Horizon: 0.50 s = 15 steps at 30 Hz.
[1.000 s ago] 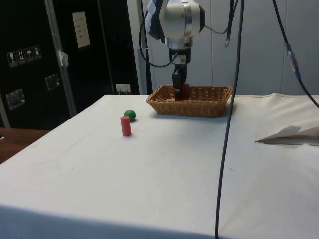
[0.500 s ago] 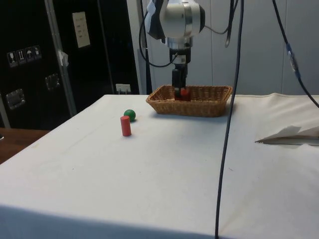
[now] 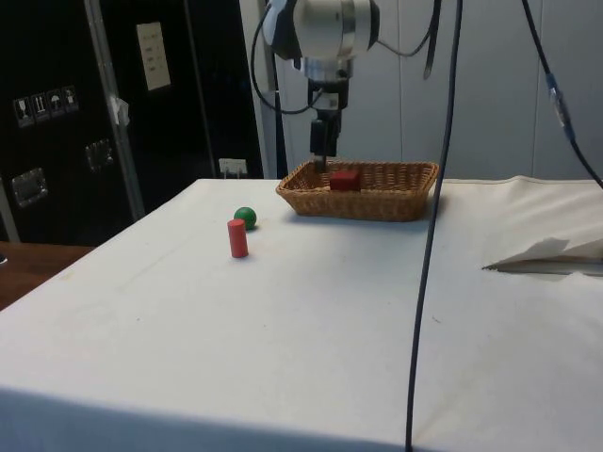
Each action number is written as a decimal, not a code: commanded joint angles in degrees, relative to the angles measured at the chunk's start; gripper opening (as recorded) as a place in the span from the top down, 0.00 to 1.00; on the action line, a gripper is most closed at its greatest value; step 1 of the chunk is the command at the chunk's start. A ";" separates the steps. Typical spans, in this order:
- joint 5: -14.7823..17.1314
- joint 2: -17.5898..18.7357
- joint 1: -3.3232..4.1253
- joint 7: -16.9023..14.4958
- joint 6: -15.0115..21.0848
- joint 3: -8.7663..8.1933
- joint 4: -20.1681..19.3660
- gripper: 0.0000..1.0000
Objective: Pick up the object to the left of the cylinder and place it into the basket.
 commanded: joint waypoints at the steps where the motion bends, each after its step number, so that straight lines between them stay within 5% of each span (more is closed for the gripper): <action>1: -0.63 -0.17 0.57 0.80 -0.40 -0.46 0.11 0.00; 7: -0.97 -1.32 1.83 2.75 -0.69 -0.57 1.55 0.00; 8: -0.40 -1.32 1.26 1.89 -0.29 -0.11 1.43 0.00; 9: -1.03 -1.43 2.18 3.32 -0.69 -0.52 2.01 0.00; 15: -1.26 -1.32 3.09 5.39 -1.32 -0.46 3.95 0.00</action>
